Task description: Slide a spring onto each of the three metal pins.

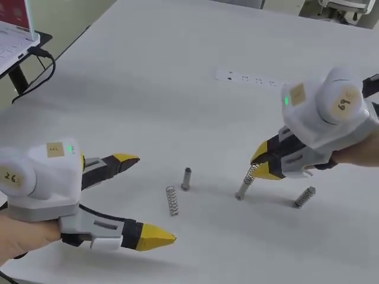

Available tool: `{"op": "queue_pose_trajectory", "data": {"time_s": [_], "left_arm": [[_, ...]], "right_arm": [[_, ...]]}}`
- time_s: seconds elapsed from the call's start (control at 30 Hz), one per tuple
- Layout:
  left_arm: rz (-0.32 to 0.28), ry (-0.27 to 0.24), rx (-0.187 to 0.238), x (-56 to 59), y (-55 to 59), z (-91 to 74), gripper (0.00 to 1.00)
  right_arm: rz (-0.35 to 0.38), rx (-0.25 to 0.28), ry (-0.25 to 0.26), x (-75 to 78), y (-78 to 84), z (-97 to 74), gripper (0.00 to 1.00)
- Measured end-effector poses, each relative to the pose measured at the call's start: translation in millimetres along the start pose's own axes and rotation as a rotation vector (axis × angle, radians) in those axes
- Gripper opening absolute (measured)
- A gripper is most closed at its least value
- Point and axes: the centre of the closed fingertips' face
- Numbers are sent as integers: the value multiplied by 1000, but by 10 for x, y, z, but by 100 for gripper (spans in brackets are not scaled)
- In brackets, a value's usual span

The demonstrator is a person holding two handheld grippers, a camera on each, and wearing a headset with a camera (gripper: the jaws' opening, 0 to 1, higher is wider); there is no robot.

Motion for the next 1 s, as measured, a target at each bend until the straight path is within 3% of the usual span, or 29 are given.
{"op": "queue_pose_trajectory", "data": {"time_s": [0.7, 1.0], "left_arm": [[-14, -3, 0, -30, 41, 0, 98], [-16, -8, 1, -31, 47, 8, 98]], "right_arm": [[40, -22, -50, -36, 106, 271, 7], [50, -24, -39, -17, 166, 410, 7]]}}
Point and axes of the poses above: the centre of the closed fingertips' face, and the gripper's own axes: z roughly forward along the fingers, x roughly to its right, y roughly out of its underside, and after that the axes turned 11 degrees about -x, right-handed
